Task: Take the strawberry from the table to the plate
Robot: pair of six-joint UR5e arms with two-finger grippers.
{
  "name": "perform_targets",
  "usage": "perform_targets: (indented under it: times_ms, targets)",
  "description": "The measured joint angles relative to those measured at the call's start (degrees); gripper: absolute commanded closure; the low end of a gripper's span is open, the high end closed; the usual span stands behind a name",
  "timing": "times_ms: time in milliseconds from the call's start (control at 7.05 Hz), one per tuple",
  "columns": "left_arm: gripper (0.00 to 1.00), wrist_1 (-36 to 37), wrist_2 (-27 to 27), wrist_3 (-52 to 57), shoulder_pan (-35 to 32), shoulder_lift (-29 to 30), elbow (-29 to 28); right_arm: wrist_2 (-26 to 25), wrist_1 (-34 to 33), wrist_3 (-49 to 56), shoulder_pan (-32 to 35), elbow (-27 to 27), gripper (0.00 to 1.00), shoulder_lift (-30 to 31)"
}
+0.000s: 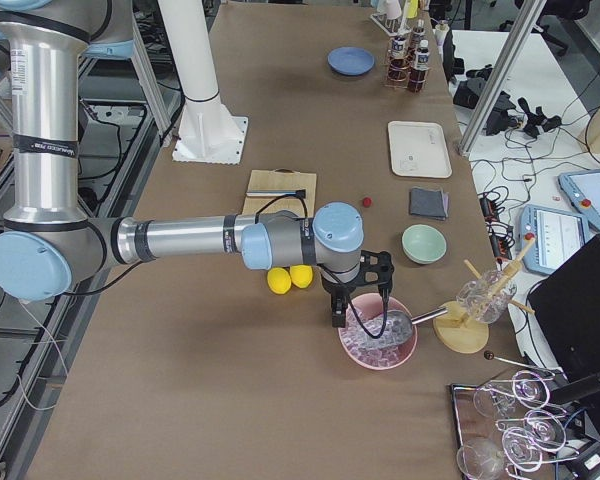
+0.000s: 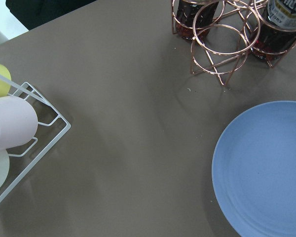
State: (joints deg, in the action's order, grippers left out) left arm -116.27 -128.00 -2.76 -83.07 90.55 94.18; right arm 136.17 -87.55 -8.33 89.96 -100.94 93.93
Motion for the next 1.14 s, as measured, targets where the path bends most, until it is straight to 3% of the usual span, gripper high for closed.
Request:
perform_targets:
  times_ms: [709, 1135]
  targets:
    - [0.02, -5.7, -0.5, -5.4, 4.9, 3.8, -6.4, 0.0, 0.3, -6.0, -6.7, -2.2, 0.00, -6.6]
    - [0.02, -29.6, 0.8, -21.7, 11.5, 4.7, -18.9, -0.4, 6.8, -14.2, -11.5, -1.8, 0.00, -8.4]
